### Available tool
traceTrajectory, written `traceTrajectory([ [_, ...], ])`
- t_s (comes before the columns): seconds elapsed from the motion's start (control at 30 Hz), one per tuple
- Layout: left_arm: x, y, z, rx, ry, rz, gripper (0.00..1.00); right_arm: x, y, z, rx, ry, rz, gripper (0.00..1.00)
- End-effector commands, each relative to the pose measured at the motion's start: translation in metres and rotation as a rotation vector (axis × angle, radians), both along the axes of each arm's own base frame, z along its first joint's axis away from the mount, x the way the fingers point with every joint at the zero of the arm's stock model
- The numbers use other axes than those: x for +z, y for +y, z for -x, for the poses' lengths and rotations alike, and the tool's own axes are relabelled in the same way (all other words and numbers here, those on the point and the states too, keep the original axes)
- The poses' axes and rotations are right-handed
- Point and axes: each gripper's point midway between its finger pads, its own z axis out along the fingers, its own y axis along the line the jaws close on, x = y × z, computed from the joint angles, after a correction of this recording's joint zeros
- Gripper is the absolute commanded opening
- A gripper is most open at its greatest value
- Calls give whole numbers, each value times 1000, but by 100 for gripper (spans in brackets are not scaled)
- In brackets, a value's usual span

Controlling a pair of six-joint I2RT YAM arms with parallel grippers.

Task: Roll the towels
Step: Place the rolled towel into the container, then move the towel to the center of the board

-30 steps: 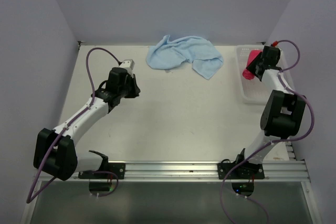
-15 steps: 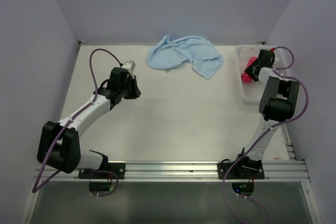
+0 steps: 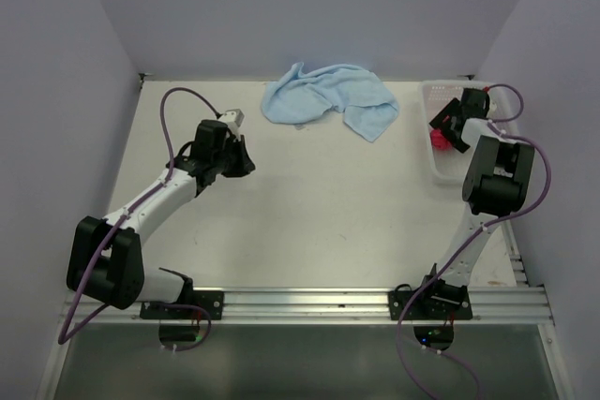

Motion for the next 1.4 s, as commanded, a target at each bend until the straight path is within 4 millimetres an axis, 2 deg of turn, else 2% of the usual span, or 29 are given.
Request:
traceTrajectory([
  [0.0,10,-3,-6,-29,-42,13,0,31,0,-3,19,-17,9,89],
  [0.17,15,-6,-3,-54,-48,29,0,52,-3,2,13,-19,33,93],
  [0.3,18,-10,-2,-72,-54,44,0,82,-2,1,11,-72,39,99],
  [0.33,19,-10,-1,-75,-54,47,0,95,-2,1,12,-97,45,99],
  [0.47,23,-11,0,-88,-67,50,0,125,0,3,4,-176,54,99],
  [0.57,28,-11,2,-95,-78,53,0,135,5,6,5,-224,37,99],
  [0.6,28,-12,3,-98,-78,55,0,146,8,8,11,-253,36,98],
  [0.67,31,-12,3,-101,-89,61,0,149,14,13,23,-275,18,96],
  [0.7,34,-12,3,-101,-96,63,0,163,17,17,31,-306,18,94],
  [0.73,37,-12,4,-102,-106,66,0,167,20,20,38,-319,12,93],
  [0.77,39,-12,3,-102,-113,66,0,165,27,24,58,-322,19,86],
  [0.8,43,-12,4,-103,-124,68,0,183,30,31,66,-352,59,85],
  [0.83,44,-11,3,-97,-127,67,0,187,46,33,97,-348,94,84],
  [0.9,46,-10,4,-95,-137,67,0,190,58,45,131,-317,176,80],
  [0.93,47,-10,4,-93,-139,68,0,203,78,50,175,-344,197,78],
  [1.0,50,-8,3,-82,-147,65,0,201,98,57,223,-340,230,69],
  [1.03,51,-8,3,-80,-149,65,0,208,124,61,275,-361,237,66],
  [1.1,52,-5,3,-66,-156,60,1,204,146,64,323,-363,249,54],
  [1.13,52,-4,3,-61,-156,56,2,204,169,64,381,-374,231,49],
  [1.23,54,-1,0,-40,-172,48,9,186,204,57,460,-342,188,36],
  [1.27,57,0,-1,-35,-181,46,12,171,216,48,503,-309,172,35],
  [1.33,57,0,-5,-30,-180,43,15,150,230,43,541,-238,170,34],
  [1.37,57,0,-6,-28,-177,42,16,154,235,35,547,-238,171,34],
])
